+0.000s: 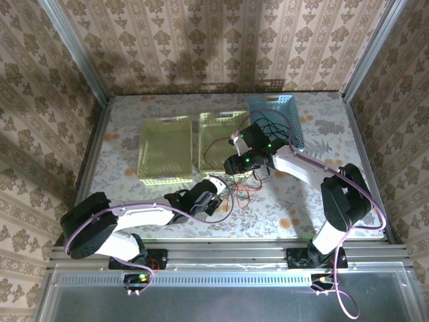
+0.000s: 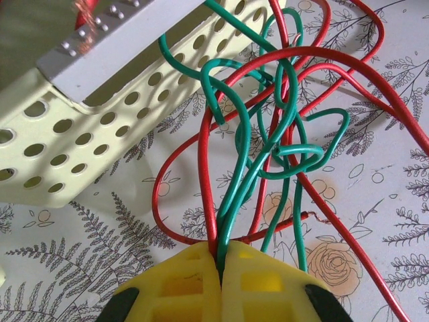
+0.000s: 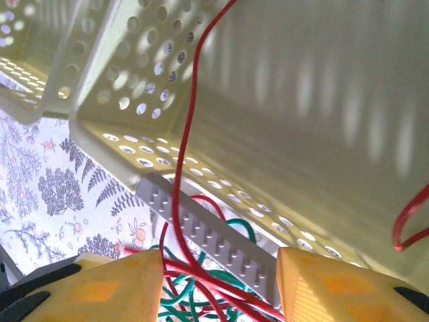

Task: Untangle the cables

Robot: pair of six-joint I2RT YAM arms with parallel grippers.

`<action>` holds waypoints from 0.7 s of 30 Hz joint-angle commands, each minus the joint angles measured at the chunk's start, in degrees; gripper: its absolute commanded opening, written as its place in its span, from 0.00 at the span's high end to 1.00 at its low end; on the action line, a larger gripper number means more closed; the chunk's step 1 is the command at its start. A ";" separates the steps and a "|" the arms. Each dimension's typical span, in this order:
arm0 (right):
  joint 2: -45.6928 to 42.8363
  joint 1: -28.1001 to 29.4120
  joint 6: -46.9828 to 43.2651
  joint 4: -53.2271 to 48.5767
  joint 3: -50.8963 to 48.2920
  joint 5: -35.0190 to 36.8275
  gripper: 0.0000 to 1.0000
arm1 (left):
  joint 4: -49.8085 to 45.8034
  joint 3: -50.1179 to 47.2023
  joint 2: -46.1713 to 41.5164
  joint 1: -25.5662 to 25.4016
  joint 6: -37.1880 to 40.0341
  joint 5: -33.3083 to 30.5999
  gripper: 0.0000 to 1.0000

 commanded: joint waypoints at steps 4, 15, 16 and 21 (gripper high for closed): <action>-2.35 0.90 -3.89 -3.40 0.32 -0.22 0.50 | 1.61 0.82 -0.86 -0.32 0.28 0.32 1.00; -1.25 2.85 -6.65 -4.57 1.20 4.76 0.50 | 1.70 1.08 -0.48 -0.32 0.37 0.70 1.00; -0.89 3.06 -6.64 -4.30 1.42 5.04 0.51 | 1.70 1.11 -0.43 -0.36 0.38 0.78 1.00; -0.25 3.30 -6.72 -1.89 1.87 7.41 0.84 | 1.54 1.01 -0.60 -0.33 0.37 0.76 1.00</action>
